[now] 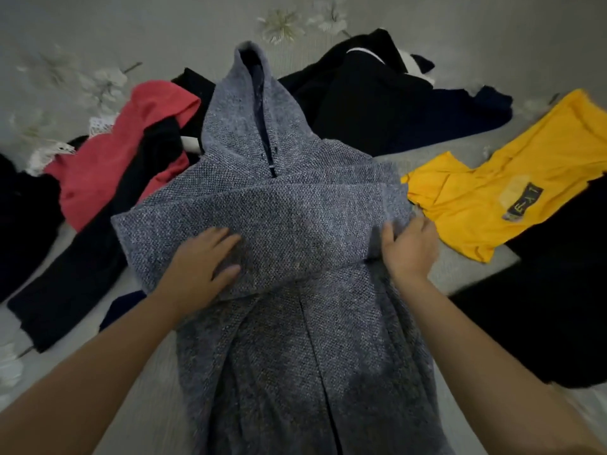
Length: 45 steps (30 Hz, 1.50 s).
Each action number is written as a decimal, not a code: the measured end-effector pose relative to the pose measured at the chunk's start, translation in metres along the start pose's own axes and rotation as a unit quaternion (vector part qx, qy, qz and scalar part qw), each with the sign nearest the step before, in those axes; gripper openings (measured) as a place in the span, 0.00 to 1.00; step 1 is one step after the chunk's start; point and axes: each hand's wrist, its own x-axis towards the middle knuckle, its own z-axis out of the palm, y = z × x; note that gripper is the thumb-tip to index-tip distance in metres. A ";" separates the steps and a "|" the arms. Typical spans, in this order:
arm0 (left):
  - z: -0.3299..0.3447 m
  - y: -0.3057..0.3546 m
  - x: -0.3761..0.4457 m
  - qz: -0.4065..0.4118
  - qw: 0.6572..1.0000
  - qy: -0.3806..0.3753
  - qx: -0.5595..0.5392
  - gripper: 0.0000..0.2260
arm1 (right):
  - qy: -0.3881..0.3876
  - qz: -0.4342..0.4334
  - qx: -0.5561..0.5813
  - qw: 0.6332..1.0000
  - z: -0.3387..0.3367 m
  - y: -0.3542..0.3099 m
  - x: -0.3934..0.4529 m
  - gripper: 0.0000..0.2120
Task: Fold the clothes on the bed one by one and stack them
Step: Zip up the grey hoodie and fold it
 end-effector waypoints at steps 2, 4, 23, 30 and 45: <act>-0.003 -0.008 0.014 -0.032 0.989 0.138 0.031 0.32 | -0.009 -0.126 -0.022 0.992 0.003 -0.016 0.007 0.30; -0.006 -0.021 0.025 -0.122 0.976 0.180 0.032 0.28 | -0.075 -0.218 -0.070 0.970 0.009 -0.031 0.019 0.37; -0.004 -0.104 0.046 -0.123 0.967 0.169 0.145 0.34 | -0.066 -0.247 -0.199 0.946 0.044 -0.058 0.067 0.39; -0.001 -0.062 0.037 -0.119 0.956 0.264 0.041 0.27 | -0.121 -0.202 -0.139 0.962 0.041 -0.060 0.058 0.42; 0.017 -0.087 0.114 -0.203 0.951 0.227 -0.060 0.38 | -0.216 -0.264 0.053 0.938 0.059 -0.221 0.148 0.24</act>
